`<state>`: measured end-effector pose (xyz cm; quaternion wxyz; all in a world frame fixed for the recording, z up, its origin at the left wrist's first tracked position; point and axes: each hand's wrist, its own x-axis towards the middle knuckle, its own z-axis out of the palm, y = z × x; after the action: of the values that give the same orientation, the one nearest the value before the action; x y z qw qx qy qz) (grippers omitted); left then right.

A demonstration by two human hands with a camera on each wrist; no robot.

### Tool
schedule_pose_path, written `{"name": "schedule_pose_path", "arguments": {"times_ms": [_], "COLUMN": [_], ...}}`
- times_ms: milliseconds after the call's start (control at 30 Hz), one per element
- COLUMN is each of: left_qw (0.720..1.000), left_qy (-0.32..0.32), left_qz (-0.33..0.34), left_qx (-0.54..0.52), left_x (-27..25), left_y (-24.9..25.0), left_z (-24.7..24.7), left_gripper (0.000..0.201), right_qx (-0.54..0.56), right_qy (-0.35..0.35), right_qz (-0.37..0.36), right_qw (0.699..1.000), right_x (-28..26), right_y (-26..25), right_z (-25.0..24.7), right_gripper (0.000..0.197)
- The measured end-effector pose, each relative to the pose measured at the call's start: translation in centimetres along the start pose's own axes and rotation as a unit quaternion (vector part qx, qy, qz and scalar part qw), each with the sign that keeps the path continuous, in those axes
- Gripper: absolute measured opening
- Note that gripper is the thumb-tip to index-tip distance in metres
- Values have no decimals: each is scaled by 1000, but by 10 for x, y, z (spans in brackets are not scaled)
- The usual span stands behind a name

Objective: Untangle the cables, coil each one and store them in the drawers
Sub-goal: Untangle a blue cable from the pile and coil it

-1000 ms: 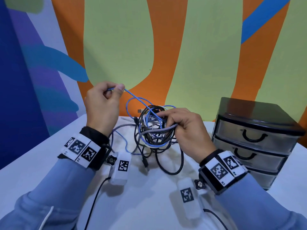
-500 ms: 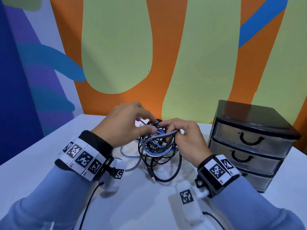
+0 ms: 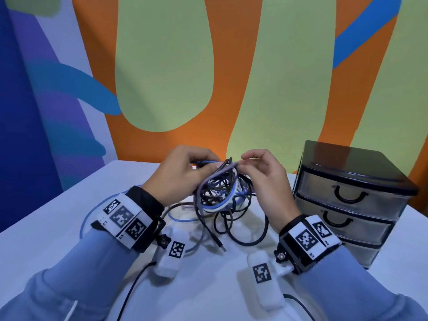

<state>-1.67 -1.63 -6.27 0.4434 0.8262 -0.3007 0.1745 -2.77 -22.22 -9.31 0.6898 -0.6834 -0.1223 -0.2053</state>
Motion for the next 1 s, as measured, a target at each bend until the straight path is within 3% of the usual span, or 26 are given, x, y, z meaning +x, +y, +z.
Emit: {"name": "schedule_pose_path", "arguments": {"times_ms": [67,167,367,433,600,800,1000], "left_qw": [999,992,967,959,960,962,952], "left_qy": [16,35,61,57,35,61,31], "left_qz": [-21,-40,-81,-90,-105,-140,-145], "left_qx": [-40,-111,-233,-262,-259,-228,-267], "left_x": [2,3,3,3,2,5,3], "left_y": [-3,-7,-9,-9,-10,-16,-15], "left_z": [-4,-9,-13,-13,-8,-9,-9], "left_gripper": [15,12,10,8,15,16,21], "right_qx": [48,30,-68,-67,-162,-143,-219], "right_qy": [0,-9,-25,-55,-101,-6,-87], "right_qz": [17,5,-44,-52,-76,-119,-60], "right_qw": [999,999,996,995,979,983,970], "right_x": [0,2,1,1,1,7,2], "right_y": [-6,-7,-3,-3,4,7,5], "right_z": [0,-1,-4,-5,-5,-9,-9], "right_gripper": [19,30,8,11,14,29,8]}}
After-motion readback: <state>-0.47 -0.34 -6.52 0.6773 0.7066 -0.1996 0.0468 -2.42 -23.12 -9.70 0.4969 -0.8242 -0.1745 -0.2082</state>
